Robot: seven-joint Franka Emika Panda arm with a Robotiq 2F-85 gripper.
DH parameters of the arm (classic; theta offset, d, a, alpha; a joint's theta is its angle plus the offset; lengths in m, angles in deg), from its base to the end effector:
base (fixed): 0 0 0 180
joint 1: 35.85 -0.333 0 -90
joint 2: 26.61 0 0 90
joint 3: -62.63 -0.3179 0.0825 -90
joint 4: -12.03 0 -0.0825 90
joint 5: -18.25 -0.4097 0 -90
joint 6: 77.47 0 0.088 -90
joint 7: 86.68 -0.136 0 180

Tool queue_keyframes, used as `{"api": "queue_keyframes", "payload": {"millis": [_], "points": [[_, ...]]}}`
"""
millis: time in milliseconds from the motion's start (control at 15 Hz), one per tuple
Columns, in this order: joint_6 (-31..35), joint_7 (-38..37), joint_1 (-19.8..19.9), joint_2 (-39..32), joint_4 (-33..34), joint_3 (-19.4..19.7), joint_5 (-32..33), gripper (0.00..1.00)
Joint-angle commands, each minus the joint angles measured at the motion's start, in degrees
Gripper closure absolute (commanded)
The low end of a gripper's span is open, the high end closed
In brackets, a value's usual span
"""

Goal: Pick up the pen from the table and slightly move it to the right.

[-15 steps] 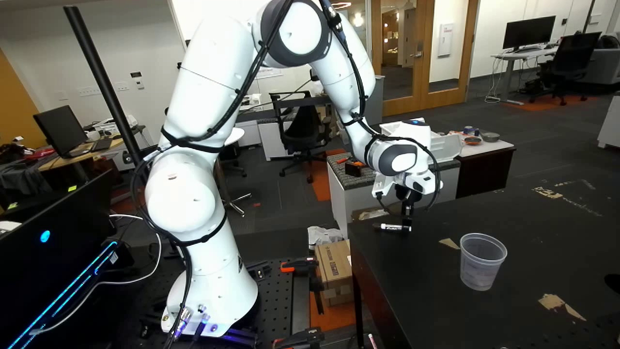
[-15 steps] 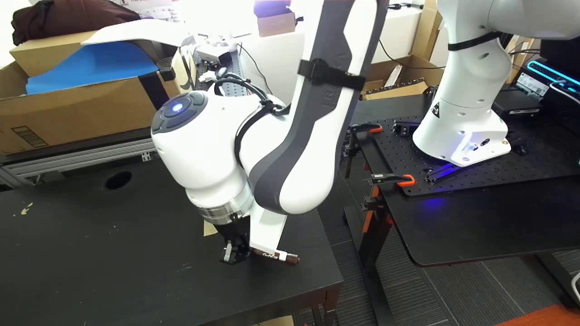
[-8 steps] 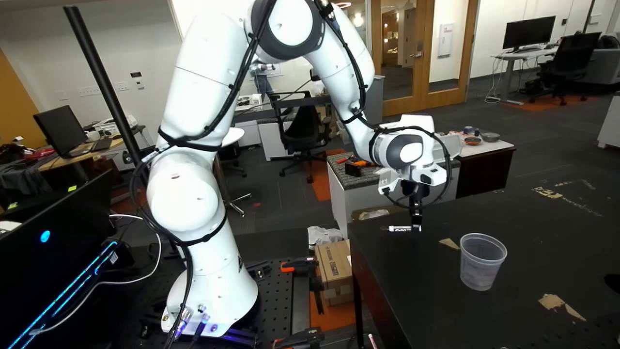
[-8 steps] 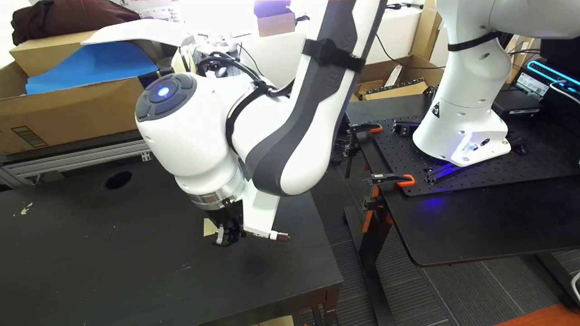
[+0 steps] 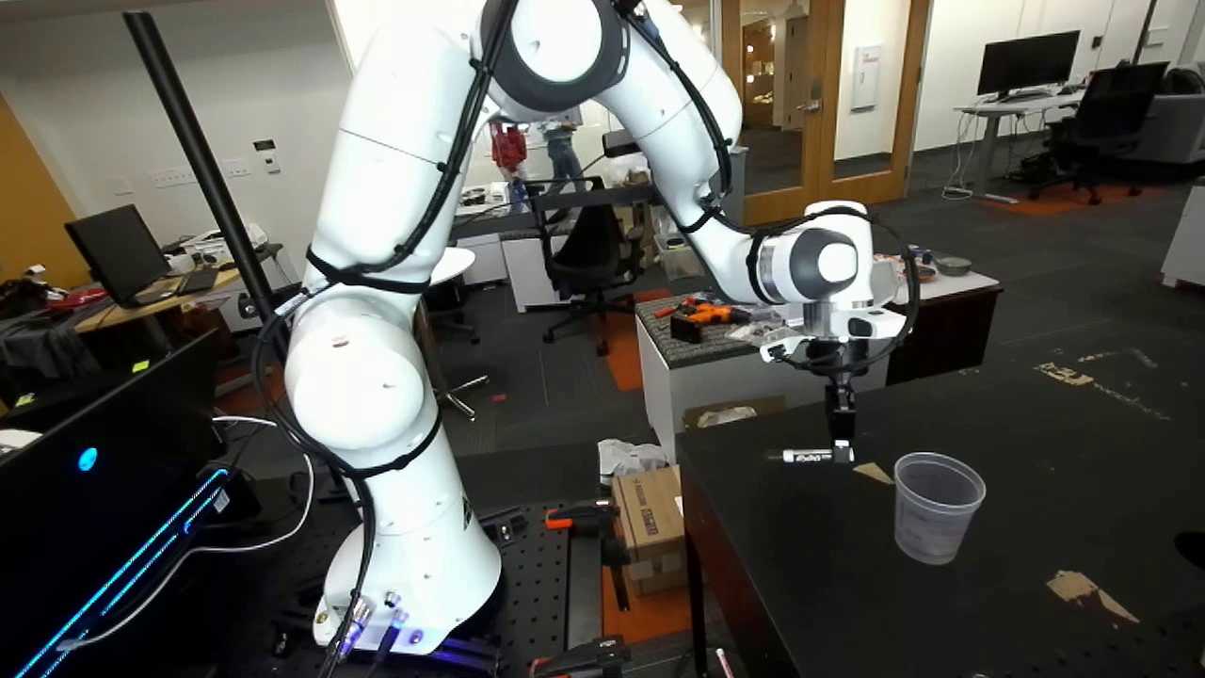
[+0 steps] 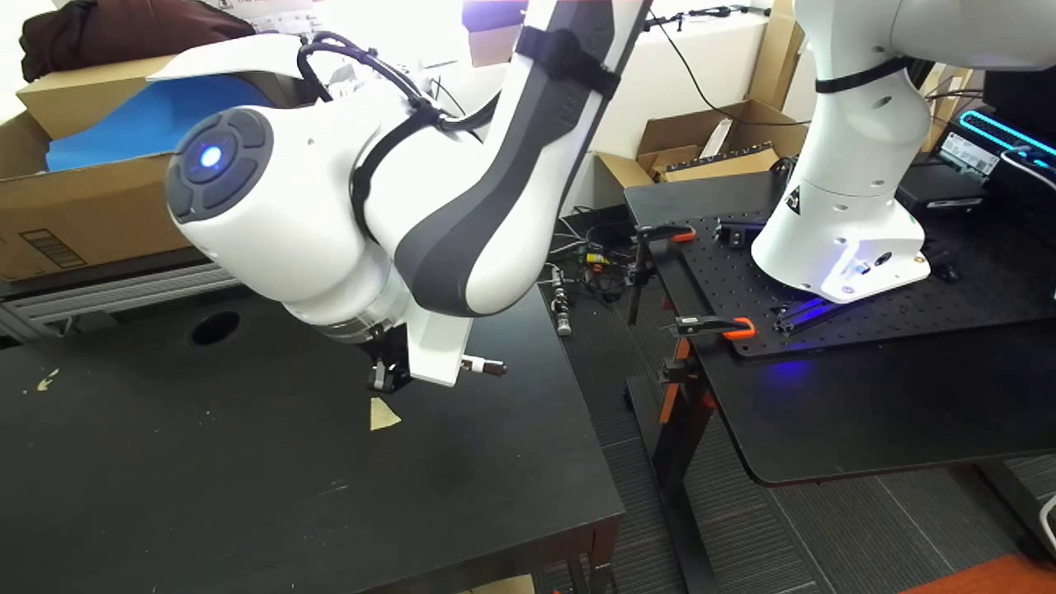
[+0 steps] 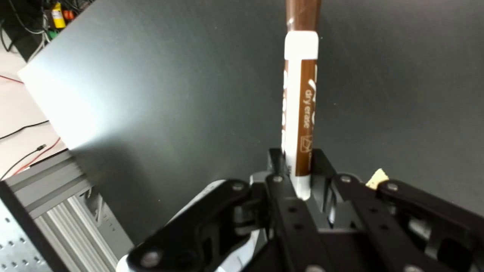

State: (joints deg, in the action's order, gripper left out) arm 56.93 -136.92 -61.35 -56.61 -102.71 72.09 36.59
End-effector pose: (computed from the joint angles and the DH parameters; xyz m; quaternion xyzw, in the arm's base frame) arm 0.5802 0.1519 0.1367 0.9715 -0.1649 0.0045 0.1703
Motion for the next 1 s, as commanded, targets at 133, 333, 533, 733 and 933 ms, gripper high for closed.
{"api": "queue_keyframes", "payload": {"millis": [133,333,533,733,933], "points": [[-10.7,2.6,4.0,-5.0,10.7,-2.2,3.6,0.95],[-12.7,5.0,5.4,-9.0,16.3,-2.4,5.1,0.95],[-13.5,6.7,5.5,-12.4,21.2,-2.1,6.0,0.95],[-14.0,7.5,5.5,-14.2,24.7,-2.3,5.5,0.95],[-14.4,7.7,5.6,-14.8,27.0,-2.6,4.7,0.47]]}}
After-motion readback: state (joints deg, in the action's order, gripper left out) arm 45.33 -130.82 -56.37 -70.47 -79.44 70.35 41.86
